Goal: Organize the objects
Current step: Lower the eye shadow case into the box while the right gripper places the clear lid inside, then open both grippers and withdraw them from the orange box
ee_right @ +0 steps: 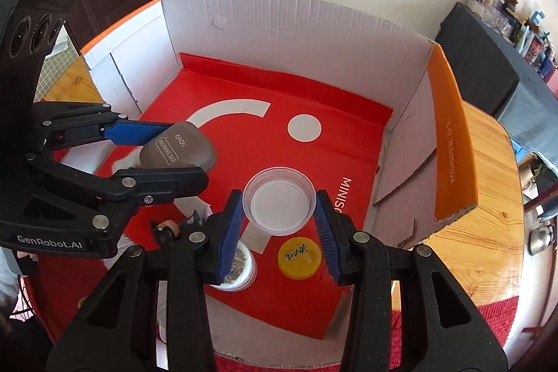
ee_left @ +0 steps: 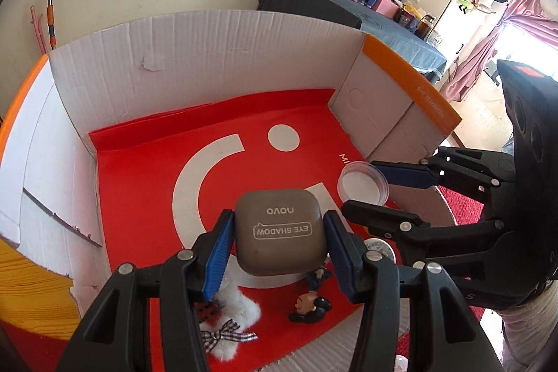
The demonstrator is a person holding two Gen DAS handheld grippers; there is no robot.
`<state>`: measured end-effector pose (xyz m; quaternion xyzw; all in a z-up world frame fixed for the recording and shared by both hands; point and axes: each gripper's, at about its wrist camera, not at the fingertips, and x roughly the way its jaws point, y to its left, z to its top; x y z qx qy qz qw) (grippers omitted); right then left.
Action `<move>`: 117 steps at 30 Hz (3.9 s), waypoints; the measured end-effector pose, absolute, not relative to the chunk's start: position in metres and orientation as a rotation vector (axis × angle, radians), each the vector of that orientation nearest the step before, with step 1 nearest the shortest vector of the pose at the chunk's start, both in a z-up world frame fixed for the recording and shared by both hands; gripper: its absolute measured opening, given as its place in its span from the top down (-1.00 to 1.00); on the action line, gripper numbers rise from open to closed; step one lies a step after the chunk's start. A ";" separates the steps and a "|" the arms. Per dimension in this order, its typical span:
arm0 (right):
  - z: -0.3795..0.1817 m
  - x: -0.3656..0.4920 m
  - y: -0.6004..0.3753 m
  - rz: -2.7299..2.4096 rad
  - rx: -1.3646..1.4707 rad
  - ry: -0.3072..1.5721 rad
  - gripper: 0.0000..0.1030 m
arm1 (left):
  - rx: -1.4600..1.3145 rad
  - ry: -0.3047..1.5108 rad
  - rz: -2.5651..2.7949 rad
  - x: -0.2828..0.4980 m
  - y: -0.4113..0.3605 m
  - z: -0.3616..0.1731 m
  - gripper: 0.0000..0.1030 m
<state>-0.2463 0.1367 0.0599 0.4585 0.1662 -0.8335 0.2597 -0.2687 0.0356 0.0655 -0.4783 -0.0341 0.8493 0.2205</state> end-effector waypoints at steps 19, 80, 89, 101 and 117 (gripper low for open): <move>0.034 -0.265 0.130 -2.188 1.356 0.530 0.24 | -1.420 -0.074 2.326 -0.284 0.036 0.046 -0.05; 0.046 -0.250 0.119 -2.079 1.424 0.577 0.09 | -1.547 -0.005 2.329 -0.293 0.038 0.046 -0.10; 0.050 -0.243 0.117 -2.080 1.421 0.587 0.01 | -1.547 -0.009 2.330 -0.290 0.037 0.050 -0.11; 0.059 -0.230 0.121 -2.093 1.419 0.573 0.01 | -1.546 -0.077 2.322 -0.282 0.014 0.060 -0.11; 0.115 -0.203 0.156 -2.204 1.255 0.419 -0.10 | -1.316 -0.157 2.413 -0.233 -0.004 0.110 -0.26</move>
